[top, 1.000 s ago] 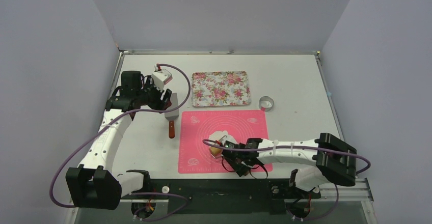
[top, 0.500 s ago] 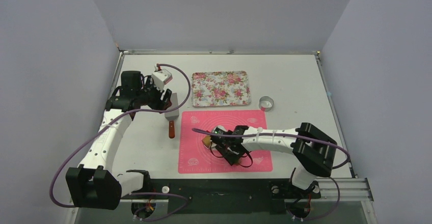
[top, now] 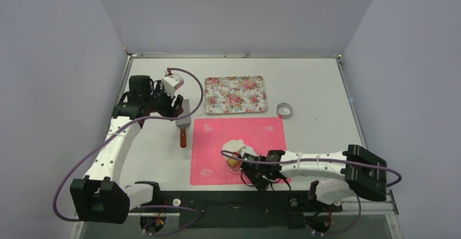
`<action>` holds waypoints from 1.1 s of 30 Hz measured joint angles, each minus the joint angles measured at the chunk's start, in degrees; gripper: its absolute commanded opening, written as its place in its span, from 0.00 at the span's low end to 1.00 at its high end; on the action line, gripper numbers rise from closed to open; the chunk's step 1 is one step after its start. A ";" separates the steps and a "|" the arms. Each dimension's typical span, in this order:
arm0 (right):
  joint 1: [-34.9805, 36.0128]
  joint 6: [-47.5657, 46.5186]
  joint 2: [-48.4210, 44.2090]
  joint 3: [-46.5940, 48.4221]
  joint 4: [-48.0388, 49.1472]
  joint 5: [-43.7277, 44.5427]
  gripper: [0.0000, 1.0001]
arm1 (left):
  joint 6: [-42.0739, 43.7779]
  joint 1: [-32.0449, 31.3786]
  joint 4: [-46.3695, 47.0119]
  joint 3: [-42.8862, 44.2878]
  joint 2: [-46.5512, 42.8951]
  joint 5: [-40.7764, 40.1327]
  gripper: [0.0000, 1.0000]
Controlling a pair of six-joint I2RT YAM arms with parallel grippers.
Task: Roll out the dumpling wrappers from the dough
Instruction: Flatten out the dough on the work surface.
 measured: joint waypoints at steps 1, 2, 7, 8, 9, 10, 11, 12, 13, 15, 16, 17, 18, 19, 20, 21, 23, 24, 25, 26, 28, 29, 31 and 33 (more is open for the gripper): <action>0.72 0.90 -0.85 -0.57 -0.68 0.00 0.00 | -0.04 0.02 0.00 0.09 0.00 0.02 0.61; 1.36 1.81 -1.64 -1.03 -1.66 -0.11 0.00 | -0.04 0.02 0.00 0.20 0.00 0.04 0.61; 0.48 1.68 -1.66 0.17 -5.53 -0.96 0.00 | -0.04 0.04 0.04 0.55 0.00 0.07 0.61; -0.50 0.72 -0.72 1.33 -5.97 -1.22 0.00 | -0.04 0.04 0.04 0.55 0.00 0.04 0.61; -1.29 -0.15 0.33 2.43 -6.08 -1.29 0.00 | -0.02 0.04 0.04 0.55 0.00 0.04 0.61; -2.43 -1.46 2.03 4.15 -6.21 -1.38 0.00 | -0.02 0.04 0.04 0.55 0.00 0.02 0.61; -3.56 -2.93 3.98 6.01 -6.05 -1.36 0.00 | 0.00 0.04 0.02 0.55 0.00 0.02 0.61; -4.66 -4.28 6.03 7.85 -5.88 -1.36 0.00 | 0.04 0.04 0.00 0.55 0.00 0.00 0.61; -5.51 -5.68 7.89 9.55 -5.64 -1.31 0.00 | 0.07 0.04 0.00 0.57 0.00 -0.02 0.61; -6.62 -7.85 10.49 11.76 -4.92 -1.18 0.00 | 0.07 0.04 0.00 0.59 0.00 -0.13 0.61; -6.97 -8.83 11.39 12.39 -4.55 -1.20 0.00 | 0.09 0.04 -0.02 0.61 0.00 -0.17 0.61; -7.28 -9.64 11.85 12.57 -4.20 -1.20 0.00 | 0.09 0.07 -0.02 0.61 0.00 -0.20 0.61; -7.37 -10.08 11.93 12.48 -4.13 -1.29 0.00 | 0.09 0.07 -0.02 0.61 0.00 -0.20 0.61; -7.37 -10.14 11.80 12.17 -4.15 -1.49 0.00 | 0.07 0.07 -0.02 0.61 0.00 -0.20 0.61; -7.32 -10.01 11.37 11.67 -4.02 -1.62 0.00 | 0.09 0.07 -0.02 0.61 0.00 -0.20 0.61; -7.17 -9.66 10.47 10.51 -3.61 -1.86 0.00 | 0.09 0.07 -0.02 0.61 0.00 -0.20 0.61; -6.51 -8.09 7.23 7.58 -3.72 -2.60 0.00 | 0.07 0.09 -0.02 0.61 0.00 -0.17 0.61; -6.03 -7.02 5.46 6.36 -4.09 -2.97 0.00 | 0.04 0.11 0.00 0.61 0.00 -0.17 0.61; -5.18 -5.64 3.32 4.87 -4.66 -3.34 0.00 | 0.02 0.11 -0.02 0.66 0.00 -0.15 0.61; -4.20 -4.26 1.18 3.74 -5.53 -3.61 0.00 | 0.00 0.13 0.02 0.74 0.00 -0.13 0.61; -2.05 -1.64 -2.16 2.43 -7.41 -4.02 0.00 | -0.13 0.17 0.02 0.96 0.00 0.04 0.61; -1.51 -0.79 -2.99 2.25 -8.11 -4.07 0.00 | -0.22 0.22 0.04 1.16 0.00 0.09 0.61; -0.74 0.20 -3.65 2.19 -9.03 -4.26 0.00 | -0.57 0.28 0.15 1.51 0.00 0.17 0.61; -1.27 0.22 -2.78 2.34 -9.14 -4.24 0.00 | -0.63 0.33 0.22 1.66 0.00 0.28 0.61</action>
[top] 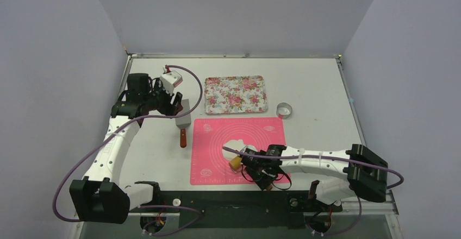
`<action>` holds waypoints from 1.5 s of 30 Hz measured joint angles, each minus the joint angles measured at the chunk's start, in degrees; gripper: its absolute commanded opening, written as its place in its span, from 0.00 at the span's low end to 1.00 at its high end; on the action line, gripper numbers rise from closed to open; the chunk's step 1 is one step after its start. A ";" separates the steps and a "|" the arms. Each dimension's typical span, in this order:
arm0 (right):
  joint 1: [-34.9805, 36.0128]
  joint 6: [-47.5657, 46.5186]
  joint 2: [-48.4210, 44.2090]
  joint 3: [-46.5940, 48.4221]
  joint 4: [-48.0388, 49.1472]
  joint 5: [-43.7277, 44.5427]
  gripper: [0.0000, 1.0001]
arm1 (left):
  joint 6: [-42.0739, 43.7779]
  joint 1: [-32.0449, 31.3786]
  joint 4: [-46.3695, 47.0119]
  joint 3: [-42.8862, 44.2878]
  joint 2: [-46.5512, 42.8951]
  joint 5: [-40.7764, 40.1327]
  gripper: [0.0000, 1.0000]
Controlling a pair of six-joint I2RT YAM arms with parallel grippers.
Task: Roll out the dumpling wrappers from the dough
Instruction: Flatten out the dough on the work surface.
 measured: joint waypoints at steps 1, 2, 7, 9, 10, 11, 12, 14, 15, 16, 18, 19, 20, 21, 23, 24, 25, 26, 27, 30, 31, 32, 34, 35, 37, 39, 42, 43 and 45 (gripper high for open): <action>-0.37 -0.42 0.90 0.31 -0.15 0.00 0.00 | -0.04 0.00 -0.02 0.02 0.00 0.00 0.61; -0.96 -1.27 2.49 1.36 -0.70 -0.09 0.00 | -0.02 0.00 -0.04 0.04 0.00 -0.02 0.61; -3.78 -6.88 15.43 12.02 -0.31 0.33 0.00 | 0.02 0.04 -0.20 0.09 0.00 -0.04 0.61; -4.68 -8.72 19.26 15.04 1.55 0.81 0.00 | 0.09 0.04 -0.24 0.09 0.00 -0.04 0.61; -4.98 -9.31 20.09 15.41 2.56 0.94 0.00 | 0.13 0.04 -0.28 0.09 0.00 -0.04 0.61; -5.07 -9.57 20.26 15.26 3.02 0.94 0.00 | 0.17 0.04 -0.28 0.09 0.00 -0.04 0.61; -5.05 -9.75 19.78 14.75 3.26 0.96 0.00 | 0.22 0.04 -0.28 0.09 0.00 -0.04 0.61; -4.92 -9.20 17.51 12.20 4.46 0.70 0.00 | 0.24 0.09 -0.26 0.09 0.00 -0.02 0.61; -4.68 -8.48 15.61 9.94 5.18 0.46 0.00 | 0.24 0.09 -0.24 0.09 0.00 -0.02 0.61; -4.28 -7.48 13.33 7.63 5.42 0.39 0.00 | 0.20 0.15 -0.22 0.09 0.00 0.00 0.61; -2.89 -4.98 8.35 2.80 4.61 -0.09 0.00 | 0.04 0.20 -0.17 0.09 0.00 0.04 0.61; -2.08 -3.67 6.12 0.79 4.00 -0.39 0.00 | 0.00 0.20 -0.15 0.09 0.00 0.13 0.61; -1.29 -2.36 4.22 -0.76 3.19 -0.63 0.00 | -0.13 0.24 -0.15 0.09 0.00 0.22 0.61; -0.66 -1.38 3.02 -1.64 2.54 -0.92 0.00 | -0.22 0.26 -0.15 0.09 0.00 0.24 0.61; -0.02 -0.02 1.75 -2.29 1.11 -1.25 0.00 | -0.39 0.31 -0.13 0.09 0.00 0.28 0.61; -0.11 0.15 1.90 -2.21 1.09 -1.20 0.00 | -0.42 0.31 -0.13 0.09 0.00 0.31 0.61; -0.48 0.07 2.51 -1.79 1.03 -1.22 0.00 | -0.42 0.31 -0.13 0.09 0.00 0.33 0.61; -0.83 -0.26 3.37 -1.18 0.96 -1.18 0.00 | -0.42 0.31 -0.15 0.09 0.00 0.35 0.61; -1.49 -1.03 4.87 0.13 0.55 -1.25 0.00 | -0.39 0.31 -0.17 0.09 0.00 0.37 0.61; -3.85 -4.20 11.69 6.10 0.00 -0.79 0.00 | -0.33 0.35 -0.24 0.09 0.00 0.31 0.61; -4.66 -5.49 14.16 8.37 0.50 -0.61 0.00 | -0.28 0.39 -0.24 0.09 0.00 0.20 0.61; -5.40 -6.67 16.35 10.62 1.01 -0.37 0.00 | -0.20 0.42 -0.26 0.09 0.00 0.13 0.61; -6.60 -9.09 19.58 14.01 1.27 -0.39 0.00 | -0.11 0.42 -0.26 0.09 0.00 -0.02 0.61; -7.06 -10.12 20.59 15.08 1.22 -0.57 0.00 | -0.11 0.42 -0.26 0.09 0.00 -0.02 0.61; -7.67 -11.28 21.27 15.78 1.09 -1.05 0.00 | -0.09 0.42 -0.26 0.09 0.00 -0.02 0.61; -7.74 -11.47 21.00 15.43 1.44 -1.27 0.00 | -0.09 0.46 -0.26 0.11 0.00 -0.02 0.61; -7.28 -10.19 17.97 12.17 3.91 -1.11 0.00 | -0.11 0.55 -0.24 0.11 0.00 -0.02 0.61; -6.71 -9.07 16.20 10.32 4.74 -0.85 0.00 | -0.13 0.63 -0.24 0.13 0.00 -0.02 0.61; -4.79 -6.67 12.61 6.54 5.66 -0.55 0.00 | -0.13 0.81 -0.22 0.11 0.00 0.00 0.61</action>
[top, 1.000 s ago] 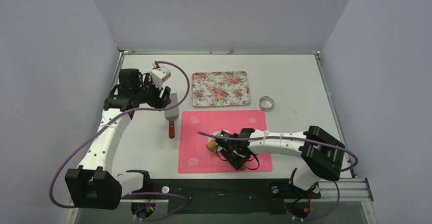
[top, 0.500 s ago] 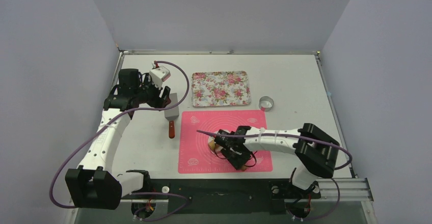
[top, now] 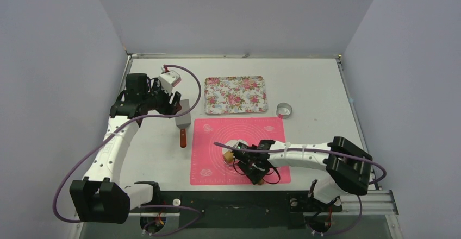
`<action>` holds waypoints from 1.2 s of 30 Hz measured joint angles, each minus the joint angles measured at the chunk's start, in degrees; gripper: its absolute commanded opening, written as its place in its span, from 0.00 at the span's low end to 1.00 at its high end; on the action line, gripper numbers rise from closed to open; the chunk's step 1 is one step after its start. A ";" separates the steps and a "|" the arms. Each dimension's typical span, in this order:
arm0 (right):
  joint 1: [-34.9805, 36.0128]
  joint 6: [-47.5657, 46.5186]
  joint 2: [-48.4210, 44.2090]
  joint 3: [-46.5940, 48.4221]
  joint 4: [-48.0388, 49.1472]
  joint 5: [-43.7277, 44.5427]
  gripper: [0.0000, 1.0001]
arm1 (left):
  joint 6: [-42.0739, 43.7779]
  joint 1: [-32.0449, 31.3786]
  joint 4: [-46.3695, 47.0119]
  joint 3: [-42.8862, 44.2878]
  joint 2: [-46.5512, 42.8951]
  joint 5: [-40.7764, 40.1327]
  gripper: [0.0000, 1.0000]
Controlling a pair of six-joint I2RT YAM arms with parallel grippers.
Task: Roll out the dumpling wrappers from the dough
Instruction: Flatten out the dough on the work surface.
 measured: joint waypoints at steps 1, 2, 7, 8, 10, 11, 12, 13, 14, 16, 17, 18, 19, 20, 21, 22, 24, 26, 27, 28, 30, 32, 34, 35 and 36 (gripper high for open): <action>0.90 1.16 -1.25 -1.29 0.07 0.09 0.00 | -0.02 0.04 0.00 0.02 0.00 0.00 0.61; 1.95 2.49 -2.78 -2.75 0.13 0.22 0.00 | 0.00 0.07 0.00 0.00 0.00 0.00 0.61; 2.51 4.72 -4.79 -4.70 -1.38 -0.28 0.00 | -0.02 0.09 0.02 0.00 0.00 0.02 0.61; 1.95 4.46 -3.98 -3.98 -1.88 -0.33 0.00 | -0.02 0.09 0.02 0.00 0.00 0.02 0.61; 0.79 3.02 -0.92 -1.11 -3.37 -0.44 0.00 | -0.02 0.09 0.02 0.00 0.00 0.07 0.61; 0.22 2.19 1.11 0.94 -4.13 -0.55 0.00 | 0.00 0.09 0.00 0.00 0.00 0.07 0.61; -0.31 1.36 3.10 3.06 -4.68 -0.42 0.00 | 0.00 0.09 0.00 0.02 0.00 0.02 0.61; -0.87 0.35 5.25 5.33 -5.09 -0.44 0.00 | 0.02 0.09 0.00 0.00 0.00 0.00 0.61; -1.36 -0.55 7.10 7.32 -5.53 -0.46 0.00 | 0.07 0.09 0.00 0.00 0.00 -0.02 0.61; -1.77 -2.01 9.31 9.84 -6.25 -0.72 0.00 | 0.24 0.09 -0.02 0.00 0.00 -0.09 0.61; -1.77 -2.32 9.53 10.05 -6.21 -0.72 0.00 | 0.33 0.09 -0.02 0.00 0.00 -0.11 0.61; -1.73 -2.43 9.44 9.90 -6.10 -0.70 0.00 | 0.42 0.09 -0.02 0.02 0.00 -0.13 0.61; -1.64 -2.40 8.96 9.49 -5.79 -0.61 0.00 | 0.46 0.09 -0.02 0.00 0.00 -0.20 0.61; -1.57 -2.29 8.07 8.46 -4.92 -0.59 0.00 | 0.50 0.09 0.00 0.00 0.00 -0.20 0.61; -1.42 -1.88 6.88 7.28 -4.02 -0.55 0.00 | 0.59 0.09 0.00 0.02 0.00 -0.22 0.61; -1.09 -1.16 5.27 5.44 -2.80 -0.26 0.00 | 0.59 0.09 0.02 0.00 0.00 -0.22 0.61; 0.37 0.87 1.77 1.70 -1.36 0.04 0.00 | 0.55 0.09 0.04 0.00 0.00 -0.15 0.61; 2.64 3.63 -1.73 -1.88 -0.81 0.22 0.00 | 0.35 0.09 0.07 0.00 0.00 -0.02 0.61; 3.72 4.70 -3.10 -3.26 -0.85 0.31 0.00 | 0.20 0.09 0.07 0.00 0.02 0.07 0.61; 4.44 5.73 -4.24 -4.28 -0.87 0.39 0.00 | 0.13 0.09 0.09 0.00 0.02 0.15 0.61; 4.70 6.56 -4.92 -4.90 -1.16 0.44 0.00 | -0.09 0.09 0.09 0.00 0.02 0.28 0.61; 4.04 6.45 -4.31 -4.37 -1.68 0.15 0.00 | -0.20 0.09 0.07 0.00 0.04 0.35 0.61; 2.47 5.38 -2.19 -2.54 -2.97 -0.42 0.00 | -0.20 0.09 0.04 0.00 0.07 0.39 0.61; 1.22 4.20 -0.13 -0.63 -3.91 -0.87 0.00 | -0.17 0.09 0.04 0.00 0.07 0.39 0.61; 0.33 3.23 1.53 0.92 -4.70 -1.25 0.00 | -0.13 0.09 0.04 0.02 0.07 0.37 0.61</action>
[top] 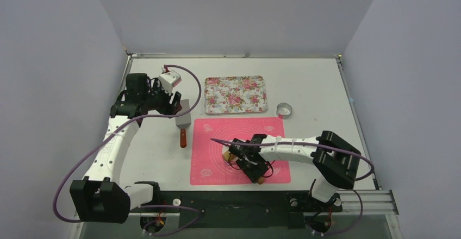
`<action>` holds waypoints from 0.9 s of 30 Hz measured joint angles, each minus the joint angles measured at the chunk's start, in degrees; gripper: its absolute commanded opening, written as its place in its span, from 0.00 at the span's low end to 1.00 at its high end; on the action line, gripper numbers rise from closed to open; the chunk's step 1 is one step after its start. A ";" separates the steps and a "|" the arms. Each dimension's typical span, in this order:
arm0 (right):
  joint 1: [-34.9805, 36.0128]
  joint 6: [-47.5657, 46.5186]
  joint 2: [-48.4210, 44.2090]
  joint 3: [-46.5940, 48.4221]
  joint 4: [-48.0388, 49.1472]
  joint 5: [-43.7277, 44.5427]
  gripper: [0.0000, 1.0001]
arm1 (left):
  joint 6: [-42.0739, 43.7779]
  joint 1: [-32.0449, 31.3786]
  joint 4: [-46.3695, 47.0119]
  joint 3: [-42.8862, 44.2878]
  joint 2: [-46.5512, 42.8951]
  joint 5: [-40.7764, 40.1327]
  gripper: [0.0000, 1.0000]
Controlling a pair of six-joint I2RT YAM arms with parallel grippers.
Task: Roll out the dumpling wrappers from the dough
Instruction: Flatten out the dough on the work surface.
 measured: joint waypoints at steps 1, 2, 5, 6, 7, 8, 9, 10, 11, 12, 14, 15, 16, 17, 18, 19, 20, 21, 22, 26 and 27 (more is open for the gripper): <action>-0.87 -1.09 1.81 1.97 -0.79 -0.24 0.00 | 0.11 0.00 -0.04 0.00 0.00 -0.07 0.61; -1.44 -2.08 3.30 3.50 -1.25 -0.26 0.00 | 0.17 0.00 -0.07 0.00 0.02 -0.09 0.61; -2.45 -4.83 7.76 8.52 -3.19 -0.04 0.00 | 0.57 0.00 -0.07 0.00 0.04 -0.31 0.61; -2.45 -5.40 8.44 9.33 -3.56 0.02 0.00 | 0.72 0.00 -0.04 0.00 0.04 -0.37 0.61; -2.43 -5.75 8.61 9.57 -3.67 0.17 0.00 | 0.85 0.00 -0.04 0.00 0.04 -0.39 0.61; -2.36 -5.86 8.41 9.46 -3.72 0.28 0.00 | 0.94 0.00 -0.04 0.00 0.04 -0.39 0.61; -2.23 -5.73 8.04 9.01 -3.30 0.55 0.00 | 0.96 0.00 -0.04 0.00 0.04 -0.37 0.61; -1.88 -5.44 7.17 8.20 -2.64 0.76 0.00 | 0.96 0.00 -0.04 0.00 0.04 -0.37 0.61; -1.62 -4.94 6.16 7.06 -1.73 1.07 0.00 | 0.94 0.00 -0.02 0.00 0.04 -0.35 0.61; -1.14 -4.17 4.52 5.46 -0.79 1.46 0.00 | 0.94 0.00 -0.02 0.00 0.04 -0.35 0.61; 0.39 -2.21 1.16 1.86 -0.15 1.95 0.00 | 0.87 0.00 0.00 0.00 0.04 -0.26 0.61; 1.51 -0.85 -0.70 -0.11 -0.28 2.12 0.00 | 0.85 0.00 0.00 0.00 0.04 -0.15 0.61; 2.71 0.31 -2.47 -1.84 -0.74 2.08 0.00 | 0.74 0.00 -0.02 0.00 0.04 -0.11 0.61; 3.72 1.49 -3.98 -3.17 -1.46 2.05 0.00 | 0.68 0.00 0.00 0.00 0.04 0.00 0.61; 4.68 2.49 -5.14 -4.09 -2.38 1.95 0.00 | 0.55 0.00 0.00 0.00 0.04 0.09 0.61; 5.25 3.06 -5.90 -4.35 -3.56 1.84 0.00 | 0.42 0.00 0.00 0.00 0.04 0.13 0.61; 5.35 3.37 -6.23 -4.31 -4.33 1.81 0.00 | 0.31 0.00 0.00 0.00 0.04 0.17 0.61; 5.20 3.50 -6.34 -4.04 -4.92 1.90 0.00 | 0.26 0.00 0.00 0.00 0.04 0.22 0.61; 4.90 3.45 -6.14 -3.28 -5.75 2.01 0.00 | 0.17 0.00 0.00 0.00 0.04 0.24 0.61; 3.21 0.68 -1.84 3.87 -9.14 2.97 0.00 | 0.11 0.00 -0.07 0.22 0.04 0.24 0.61; 2.64 -0.46 -0.09 6.19 -9.31 3.37 0.00 | 0.11 0.00 -0.07 0.33 0.04 0.22 0.61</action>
